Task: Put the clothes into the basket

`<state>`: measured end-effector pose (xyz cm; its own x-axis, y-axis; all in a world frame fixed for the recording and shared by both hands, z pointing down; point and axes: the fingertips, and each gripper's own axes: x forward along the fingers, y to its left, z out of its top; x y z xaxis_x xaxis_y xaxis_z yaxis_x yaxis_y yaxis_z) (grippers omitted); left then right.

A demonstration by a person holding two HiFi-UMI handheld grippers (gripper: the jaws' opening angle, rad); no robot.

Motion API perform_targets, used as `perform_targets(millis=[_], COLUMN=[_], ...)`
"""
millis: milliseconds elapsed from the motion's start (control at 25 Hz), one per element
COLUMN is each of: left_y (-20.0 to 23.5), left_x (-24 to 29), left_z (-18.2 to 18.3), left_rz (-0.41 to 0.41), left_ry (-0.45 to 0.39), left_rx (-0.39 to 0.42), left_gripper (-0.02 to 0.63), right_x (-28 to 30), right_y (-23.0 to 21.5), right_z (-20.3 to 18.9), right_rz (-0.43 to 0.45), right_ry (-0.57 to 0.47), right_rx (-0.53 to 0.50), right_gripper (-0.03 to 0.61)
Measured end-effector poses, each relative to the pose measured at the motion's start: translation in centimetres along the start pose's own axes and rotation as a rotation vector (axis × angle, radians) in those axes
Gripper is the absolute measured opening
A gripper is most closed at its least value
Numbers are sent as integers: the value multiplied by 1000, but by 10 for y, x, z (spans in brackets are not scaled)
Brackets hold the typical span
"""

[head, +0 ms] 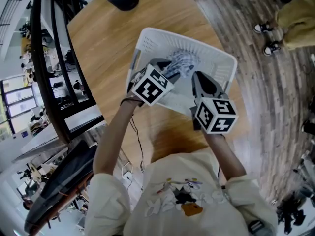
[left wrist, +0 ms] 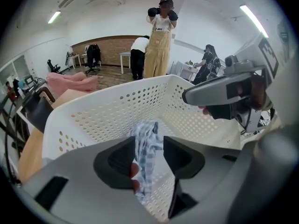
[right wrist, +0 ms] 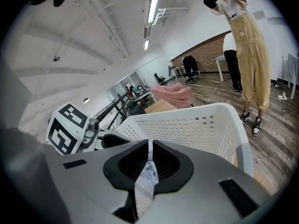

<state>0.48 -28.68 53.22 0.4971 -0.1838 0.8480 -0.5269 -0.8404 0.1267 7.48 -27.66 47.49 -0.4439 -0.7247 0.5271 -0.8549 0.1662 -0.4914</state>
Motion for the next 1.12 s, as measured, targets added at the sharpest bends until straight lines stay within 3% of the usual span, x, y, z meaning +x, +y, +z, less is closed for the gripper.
perform_targets(millis=[200,280,440,720,1120], left_y=[-10,-10,-17,-30,-66], left_x=[-11,-20,-36,-69,-110], left_z=[-6,-8,-7,-4,-5], left_rz=[23,50,81,133,145], left_ry=[-15,-16,-53,-107,-201], left_rx=[13,11,-7,-30,-76], left_gripper=[129,46,1,0,0], right_x=[-17,-21,-38,-66,-99], right_y=[17,21,29,49,67], right_z=[0,-3,-6,-17,-28], right_rz=[69,74,79,107,117], right_ry=[-17,-18,-22,-43,-82], right_rx=[-56,-80,-91,-91,-75], right_gripper=[32,32,32,32,32])
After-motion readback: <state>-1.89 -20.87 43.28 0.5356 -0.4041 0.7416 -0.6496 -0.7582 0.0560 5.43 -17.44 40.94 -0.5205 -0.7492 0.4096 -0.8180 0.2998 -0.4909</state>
